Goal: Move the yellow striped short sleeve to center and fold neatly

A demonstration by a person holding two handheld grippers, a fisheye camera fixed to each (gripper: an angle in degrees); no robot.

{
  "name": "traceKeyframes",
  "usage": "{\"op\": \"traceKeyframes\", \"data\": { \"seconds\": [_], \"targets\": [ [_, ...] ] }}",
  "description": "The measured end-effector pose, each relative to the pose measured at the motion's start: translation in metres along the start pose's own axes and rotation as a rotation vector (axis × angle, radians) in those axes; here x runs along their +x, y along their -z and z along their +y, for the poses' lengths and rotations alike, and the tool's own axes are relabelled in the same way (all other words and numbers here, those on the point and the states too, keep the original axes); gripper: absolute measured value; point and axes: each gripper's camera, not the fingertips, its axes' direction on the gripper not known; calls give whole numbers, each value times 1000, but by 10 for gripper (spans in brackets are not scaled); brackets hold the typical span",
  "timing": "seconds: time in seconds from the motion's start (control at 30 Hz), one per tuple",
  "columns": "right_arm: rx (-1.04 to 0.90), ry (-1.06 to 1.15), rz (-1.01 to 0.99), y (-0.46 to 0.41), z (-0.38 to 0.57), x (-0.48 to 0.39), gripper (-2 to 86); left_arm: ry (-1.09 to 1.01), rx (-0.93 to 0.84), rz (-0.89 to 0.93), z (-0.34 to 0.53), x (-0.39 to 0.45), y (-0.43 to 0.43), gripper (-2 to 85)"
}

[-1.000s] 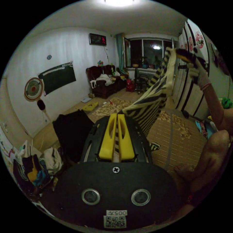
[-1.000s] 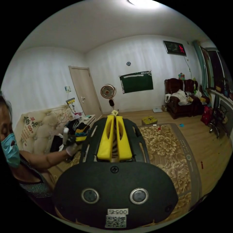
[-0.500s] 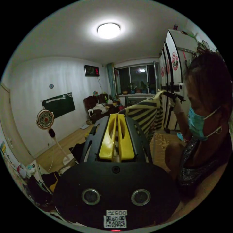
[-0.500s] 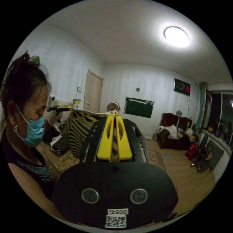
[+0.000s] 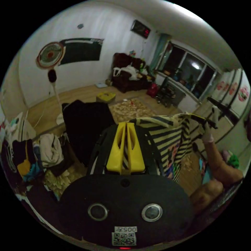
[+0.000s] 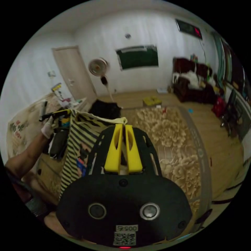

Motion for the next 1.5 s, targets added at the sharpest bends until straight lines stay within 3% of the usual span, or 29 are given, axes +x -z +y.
{"op": "traceKeyframes", "data": {
  "seconds": [0.17,0.27,0.4,0.47,0.73,0.9,1.27,1.37,1.5],
  "targets": [
    [-234,-116,11,-146,-2,91,33,200,49,-44,-5,-30,-96,3],
    [-295,-73,-102,-184,22,116,38,70,-24,-60,5,-22,-134,-2],
    [-429,-13,-199,-225,66,129,38,-272,-297,-19,48,20,-196,-2],
    [-471,-16,-190,-249,81,145,35,-335,-417,-6,71,32,-225,-1],
    [-491,105,-155,-329,24,195,17,-281,-578,84,87,45,-328,-1],
    [-621,159,-78,-388,19,213,-7,-468,-685,-28,81,68,-378,0],
    [-726,-70,-330,-404,47,296,-9,-496,-939,138,84,93,-435,0],
    [-694,-74,-334,-404,33,316,-8,-494,-944,135,71,98,-447,0],
    [-499,-141,-252,-397,1,361,1,-471,-727,94,21,121,-449,0]
  ]
}}
